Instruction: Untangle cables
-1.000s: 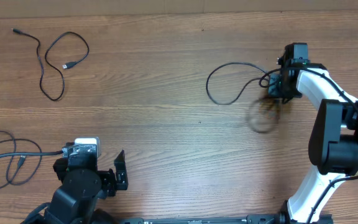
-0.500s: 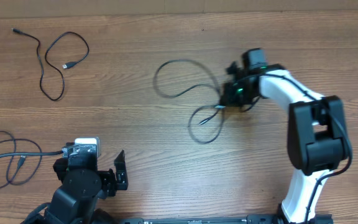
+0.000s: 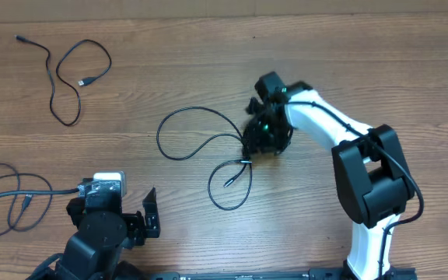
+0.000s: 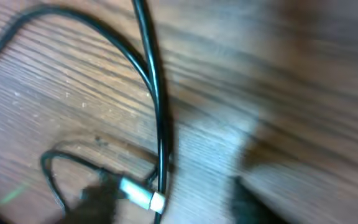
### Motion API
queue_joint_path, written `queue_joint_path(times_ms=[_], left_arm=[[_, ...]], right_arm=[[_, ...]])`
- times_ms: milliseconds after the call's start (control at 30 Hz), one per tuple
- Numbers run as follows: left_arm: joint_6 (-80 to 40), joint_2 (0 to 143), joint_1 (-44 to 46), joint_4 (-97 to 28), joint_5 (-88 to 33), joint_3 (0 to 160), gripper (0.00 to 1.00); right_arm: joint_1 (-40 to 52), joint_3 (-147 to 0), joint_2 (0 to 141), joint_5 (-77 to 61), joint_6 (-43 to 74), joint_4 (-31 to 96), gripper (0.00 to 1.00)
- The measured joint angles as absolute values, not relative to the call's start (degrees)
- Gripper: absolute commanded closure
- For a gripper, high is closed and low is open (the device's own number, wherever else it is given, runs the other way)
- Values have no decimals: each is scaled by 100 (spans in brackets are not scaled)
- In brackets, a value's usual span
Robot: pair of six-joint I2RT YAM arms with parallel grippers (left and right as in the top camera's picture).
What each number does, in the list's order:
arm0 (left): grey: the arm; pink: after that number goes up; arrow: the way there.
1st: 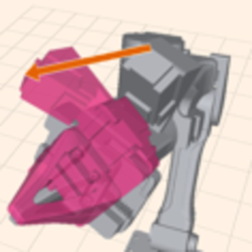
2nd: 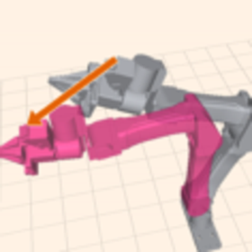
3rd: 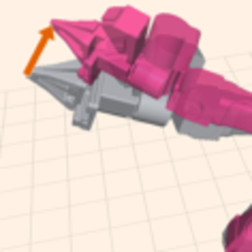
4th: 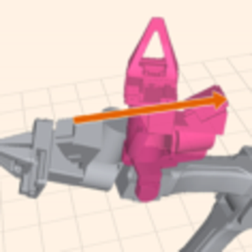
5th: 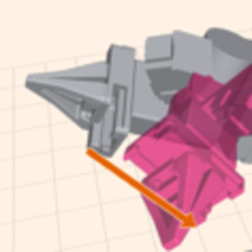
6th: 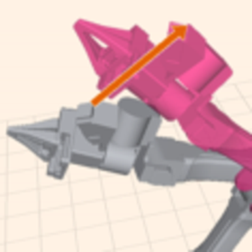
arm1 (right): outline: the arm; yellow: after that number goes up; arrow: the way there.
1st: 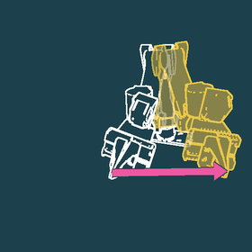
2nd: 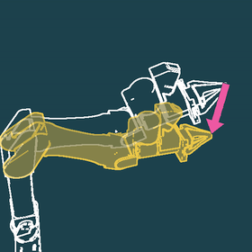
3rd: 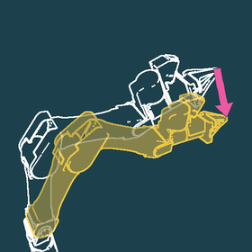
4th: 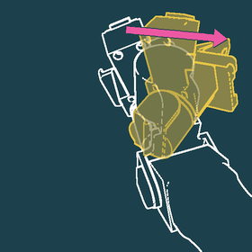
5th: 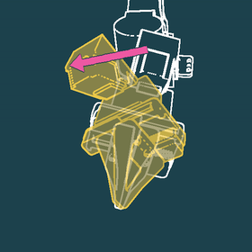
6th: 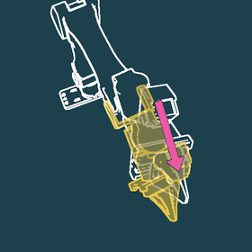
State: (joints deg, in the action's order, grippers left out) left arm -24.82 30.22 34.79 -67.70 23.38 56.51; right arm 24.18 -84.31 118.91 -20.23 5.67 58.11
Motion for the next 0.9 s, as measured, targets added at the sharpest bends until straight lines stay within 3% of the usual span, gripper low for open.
queue_joint_path(times_ms=[333, 900], left_arm=[[-2482, 3022, 3476, -6772, 2338, 5651, 0], [-2486, 3022, 3479, -6674, 2331, 5649, 0]], right_arm=[[2331, -10195, 11338, -921, 932, 7170, 0], [2329, -10357, 7491, -3, 1839, 8510, 0]])
